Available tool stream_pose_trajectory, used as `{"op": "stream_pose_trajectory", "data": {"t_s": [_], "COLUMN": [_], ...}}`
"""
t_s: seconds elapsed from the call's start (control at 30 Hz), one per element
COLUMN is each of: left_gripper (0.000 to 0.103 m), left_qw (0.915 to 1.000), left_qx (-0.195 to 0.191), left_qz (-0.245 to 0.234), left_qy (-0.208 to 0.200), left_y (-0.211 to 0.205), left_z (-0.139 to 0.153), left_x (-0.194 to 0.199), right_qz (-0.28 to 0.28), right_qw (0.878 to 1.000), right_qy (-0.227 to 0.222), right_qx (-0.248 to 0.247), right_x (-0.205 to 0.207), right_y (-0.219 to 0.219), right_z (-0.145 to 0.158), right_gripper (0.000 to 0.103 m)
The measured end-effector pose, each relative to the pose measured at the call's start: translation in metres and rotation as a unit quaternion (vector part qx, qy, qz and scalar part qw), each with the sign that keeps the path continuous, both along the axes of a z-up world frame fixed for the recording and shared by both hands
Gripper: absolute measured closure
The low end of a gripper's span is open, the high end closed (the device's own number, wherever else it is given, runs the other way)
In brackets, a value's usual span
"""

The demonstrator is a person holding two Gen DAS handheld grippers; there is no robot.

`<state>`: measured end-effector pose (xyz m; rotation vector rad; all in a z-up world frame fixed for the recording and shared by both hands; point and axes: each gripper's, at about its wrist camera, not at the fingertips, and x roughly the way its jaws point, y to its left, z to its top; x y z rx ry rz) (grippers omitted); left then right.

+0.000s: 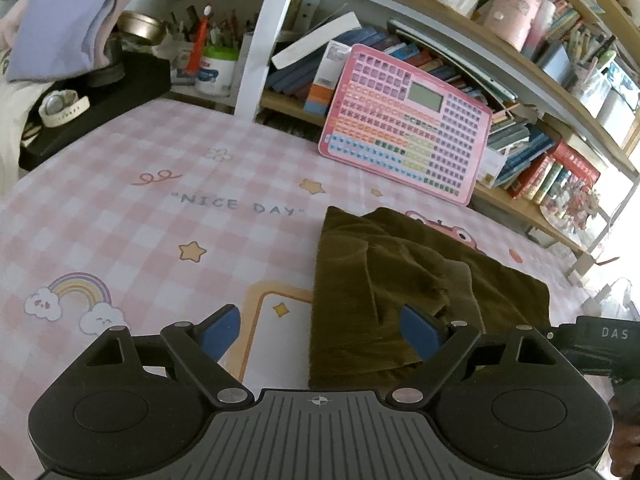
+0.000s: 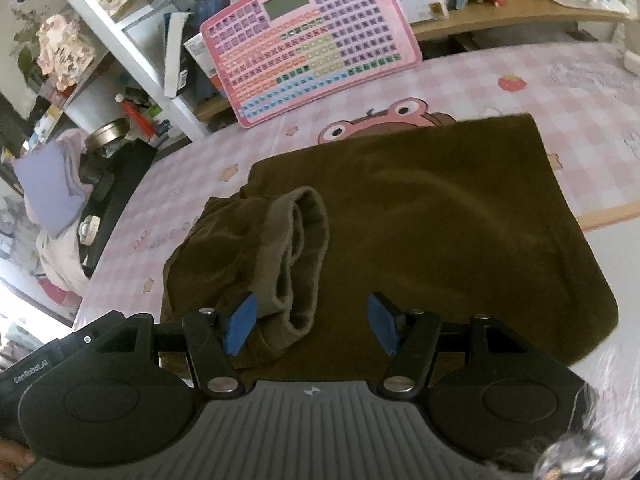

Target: Fold clothes

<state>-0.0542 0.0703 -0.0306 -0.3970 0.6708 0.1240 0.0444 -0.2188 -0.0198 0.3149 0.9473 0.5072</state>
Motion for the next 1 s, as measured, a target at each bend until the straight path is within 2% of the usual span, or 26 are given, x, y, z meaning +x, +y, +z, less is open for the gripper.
{"op": "stream_pose_trajectory", "data": {"t_s": [0.7,1.0], "left_gripper": [0.013,0.015], "left_qw": [0.9997,0.9996], "left_qx": [-0.014,-0.014], "left_qz": [0.015,0.016], "left_qy": [-0.011,-0.020], "left_y": [0.012,0.010], "left_z": [-0.004,-0.004], "left_x": [0.007,0.004], "right_qz": [-0.012,0.006], "right_qw": [1.000,0.998], "right_qy": [-0.013,0.048], "right_qx": [-0.010,0.029], "right_x": [0.014,0.037], "right_y": [0.001,0.020], "right_z": [0.007,-0.019], "right_gripper": [0.044,0.041]}}
